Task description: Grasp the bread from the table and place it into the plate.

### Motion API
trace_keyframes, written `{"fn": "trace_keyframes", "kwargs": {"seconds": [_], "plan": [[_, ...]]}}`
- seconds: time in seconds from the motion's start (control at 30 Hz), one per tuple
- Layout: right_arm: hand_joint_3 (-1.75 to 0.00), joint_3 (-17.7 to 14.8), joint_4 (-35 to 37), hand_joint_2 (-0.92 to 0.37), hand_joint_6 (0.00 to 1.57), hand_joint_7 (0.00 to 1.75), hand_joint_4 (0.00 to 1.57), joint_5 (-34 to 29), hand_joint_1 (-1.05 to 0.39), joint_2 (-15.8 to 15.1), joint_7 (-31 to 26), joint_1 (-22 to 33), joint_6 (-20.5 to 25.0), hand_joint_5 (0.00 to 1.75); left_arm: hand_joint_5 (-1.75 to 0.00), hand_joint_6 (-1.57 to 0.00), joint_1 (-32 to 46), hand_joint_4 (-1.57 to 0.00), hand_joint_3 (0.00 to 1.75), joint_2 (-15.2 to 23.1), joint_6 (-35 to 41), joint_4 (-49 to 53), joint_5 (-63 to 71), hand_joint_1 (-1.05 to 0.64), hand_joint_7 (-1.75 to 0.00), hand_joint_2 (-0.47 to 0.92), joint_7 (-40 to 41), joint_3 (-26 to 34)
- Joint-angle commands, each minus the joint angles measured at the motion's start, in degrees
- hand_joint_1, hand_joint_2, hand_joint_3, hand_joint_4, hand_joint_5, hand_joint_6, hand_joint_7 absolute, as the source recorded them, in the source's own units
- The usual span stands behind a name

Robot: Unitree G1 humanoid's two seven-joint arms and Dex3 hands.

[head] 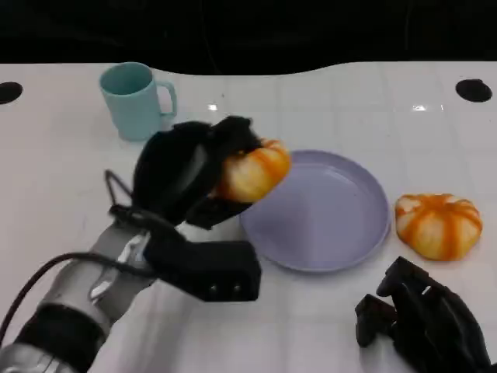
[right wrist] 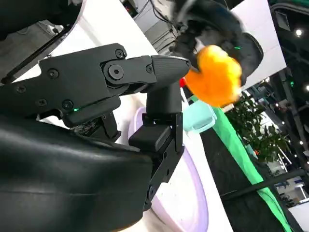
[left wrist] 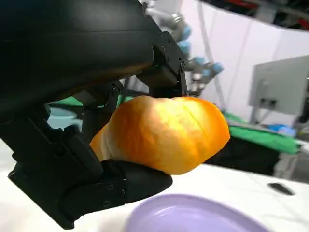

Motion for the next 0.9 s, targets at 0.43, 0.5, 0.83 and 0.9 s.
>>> {"fn": "trace_keyframes", "kwargs": {"seconds": [0.43, 0.5, 0.83, 0.9], "plan": [[-0.27, 0.0, 0.2, -0.92, 0.67, 1.41, 0.78, 0.0, -0.55, -0.3, 0.1, 1.1, -0.8, 1.65, -1.66, -0.84, -13.0, -0.85, 0.95, -7.4, -2.3, 19.5, 0.9, -0.38, -1.12, 0.55, -2.7, -7.2], [-0.27, 0.1, 0.2, -0.92, 0.67, 1.41, 0.77, 0.1, -0.54, -0.3, 0.1, 1.1, -0.6, 1.65, -1.33, -0.72, -13.9, -0.74, 0.74, -7.1, -1.8, 19.5, 0.7, -0.43, -0.73, 0.63, -6.7, -7.9], [-0.26, 0.3, -0.1, -0.92, 0.69, 1.41, 0.79, -0.4, -0.56, -0.3, -1.0, 1.0, -0.4, 1.64, -0.64, -0.2, -13.9, -0.01, 0.43, -3.9, 0.6, 15.1, 0.7, -0.91, -0.18, 0.92, -23.0, -9.5], [-0.26, 0.3, 0.0, -0.92, 0.69, 1.42, 0.79, -0.5, -0.56, -0.3, -1.0, 1.0, -0.8, 1.65, -0.57, -0.18, -13.6, 0.0, 0.49, -3.4, 1.6, 13.9, 0.8, -0.96, -0.17, 0.92, -24.8, -9.6]]}}
